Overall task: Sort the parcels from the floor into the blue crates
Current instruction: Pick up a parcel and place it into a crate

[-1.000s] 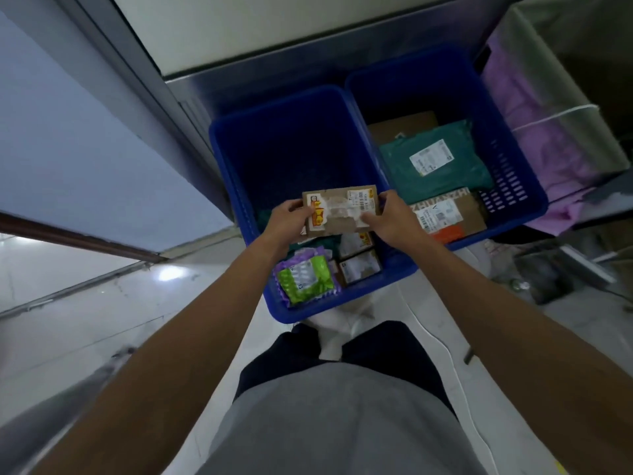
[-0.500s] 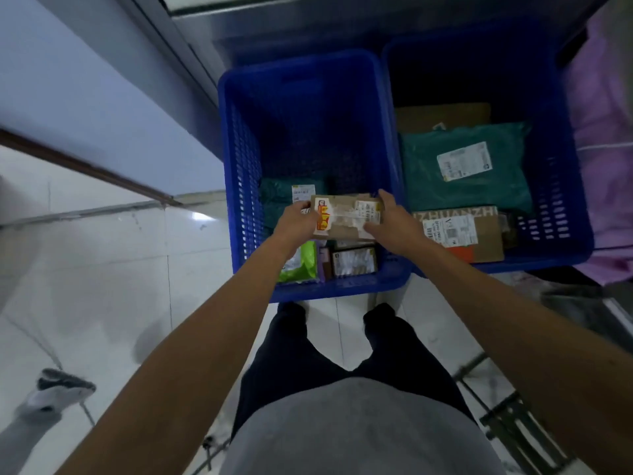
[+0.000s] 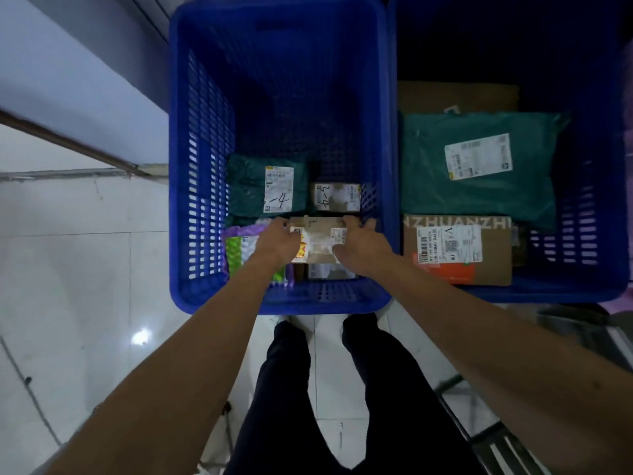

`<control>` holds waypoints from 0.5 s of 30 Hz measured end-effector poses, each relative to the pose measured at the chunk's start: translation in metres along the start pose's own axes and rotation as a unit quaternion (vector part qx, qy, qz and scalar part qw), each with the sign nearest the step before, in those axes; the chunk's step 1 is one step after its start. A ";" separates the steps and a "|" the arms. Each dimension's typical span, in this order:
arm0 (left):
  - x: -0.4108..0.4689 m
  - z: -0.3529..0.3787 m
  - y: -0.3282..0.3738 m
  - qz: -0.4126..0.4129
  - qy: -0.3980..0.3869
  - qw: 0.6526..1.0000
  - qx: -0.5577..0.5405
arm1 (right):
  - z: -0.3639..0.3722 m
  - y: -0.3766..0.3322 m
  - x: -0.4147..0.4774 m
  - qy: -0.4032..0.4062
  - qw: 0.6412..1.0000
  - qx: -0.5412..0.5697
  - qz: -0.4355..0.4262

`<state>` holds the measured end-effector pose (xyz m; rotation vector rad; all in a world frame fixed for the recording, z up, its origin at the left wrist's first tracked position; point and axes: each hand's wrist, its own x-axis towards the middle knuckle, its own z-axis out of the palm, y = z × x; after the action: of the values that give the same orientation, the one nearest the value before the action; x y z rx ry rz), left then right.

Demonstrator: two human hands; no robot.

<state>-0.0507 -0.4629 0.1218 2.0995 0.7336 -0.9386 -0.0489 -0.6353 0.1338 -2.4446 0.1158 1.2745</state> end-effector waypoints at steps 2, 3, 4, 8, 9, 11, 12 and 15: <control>0.023 0.013 -0.012 -0.002 -0.003 1.000 0.014 | 0.012 0.002 0.016 0.002 1.000 -0.020 0.017; 0.032 0.021 -0.019 -0.007 -0.012 1.000 0.018 | 0.020 0.004 0.023 -0.002 0.999 -0.029 0.024; 0.042 0.029 -0.027 -0.013 -0.024 0.999 0.019 | 0.028 0.005 0.029 -0.005 0.999 -0.041 0.028; 0.065 0.061 -0.051 0.003 -0.052 0.997 0.049 | 0.060 0.010 0.053 -0.014 0.994 -0.096 0.044; 0.067 0.066 -0.055 0.003 -0.055 0.997 0.062 | 0.067 0.010 0.058 -0.032 0.993 -0.103 0.052; 0.074 0.073 -0.065 0.004 -0.070 0.994 0.078 | 0.080 0.010 0.070 -0.063 0.989 -0.119 0.055; 0.077 0.077 -0.068 0.006 -0.091 0.992 0.085 | 0.085 0.011 0.075 -0.070 0.987 -0.129 0.056; 0.088 0.083 -0.077 0.016 -0.150 0.984 0.095 | 0.100 0.015 0.089 -0.073 0.984 -0.140 0.078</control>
<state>-0.0878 -0.4656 -0.0165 2.0583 0.4680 -1.3168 -0.0774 -0.6033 0.0060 -2.6051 0.0959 1.6309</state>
